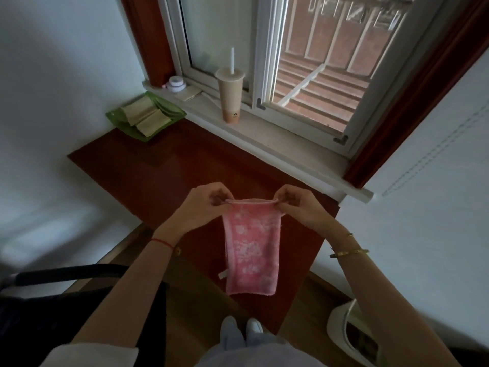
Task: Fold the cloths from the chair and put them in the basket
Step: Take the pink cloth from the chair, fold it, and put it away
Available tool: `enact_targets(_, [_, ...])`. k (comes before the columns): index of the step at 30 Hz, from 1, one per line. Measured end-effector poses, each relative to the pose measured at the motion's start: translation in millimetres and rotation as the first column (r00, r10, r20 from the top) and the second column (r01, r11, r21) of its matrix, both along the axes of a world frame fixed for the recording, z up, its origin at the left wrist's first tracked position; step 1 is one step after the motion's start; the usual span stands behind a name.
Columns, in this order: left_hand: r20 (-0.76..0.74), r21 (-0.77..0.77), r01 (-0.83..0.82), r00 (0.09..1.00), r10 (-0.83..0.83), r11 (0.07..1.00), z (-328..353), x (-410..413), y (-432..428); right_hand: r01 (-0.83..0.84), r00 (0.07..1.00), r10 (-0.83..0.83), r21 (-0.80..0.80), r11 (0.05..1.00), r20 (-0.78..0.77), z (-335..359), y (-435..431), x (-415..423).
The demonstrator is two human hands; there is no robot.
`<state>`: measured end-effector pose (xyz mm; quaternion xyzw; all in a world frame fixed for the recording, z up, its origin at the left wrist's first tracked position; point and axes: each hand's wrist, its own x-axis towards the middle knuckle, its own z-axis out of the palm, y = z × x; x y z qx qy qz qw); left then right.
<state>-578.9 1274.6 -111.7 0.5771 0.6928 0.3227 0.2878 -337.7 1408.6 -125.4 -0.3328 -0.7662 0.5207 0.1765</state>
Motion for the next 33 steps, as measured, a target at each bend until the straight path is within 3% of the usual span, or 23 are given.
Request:
enact_targets(3, [-0.013,-0.092,-0.070,0.998,0.069,0.993,-34.3,6.6,15.6,0.073,0.984,-0.087,0.097,0.993,0.154,-29.1,11.0,-6.0])
enact_targets(9, [-0.046,-0.103,-0.172,0.985,0.168,0.980,-92.2,25.6,11.9,0.158,0.949,-0.170,0.064,0.985,0.265,-79.7,10.3,-12.8])
enact_targets(13, [-0.079,-0.130,-0.091,0.994,0.081,0.987,-121.2,36.0,-19.6,0.040,0.948,-0.049,0.034,0.999,0.314,-115.2,-19.2,12.1])
enact_targets(19, [-0.071,-0.296,-0.037,0.997,0.016,0.954,-163.4,64.3,-68.3,-0.139,0.862,0.102,0.039,0.989,0.496,-164.6,-69.3,48.7])
enact_targets(26, [-0.080,-0.224,-0.345,0.939,0.335,0.912,-169.5,71.3,-59.7,0.128,0.904,-0.199,0.204,0.970,0.379,-152.3,-44.6,20.3])
enact_targets(33, [-0.145,-0.492,-0.438,0.893,0.425,0.753,-171.6,66.5,-12.0,0.081,0.821,-0.161,0.167,0.983,0.547,-156.2,-21.5,-11.5])
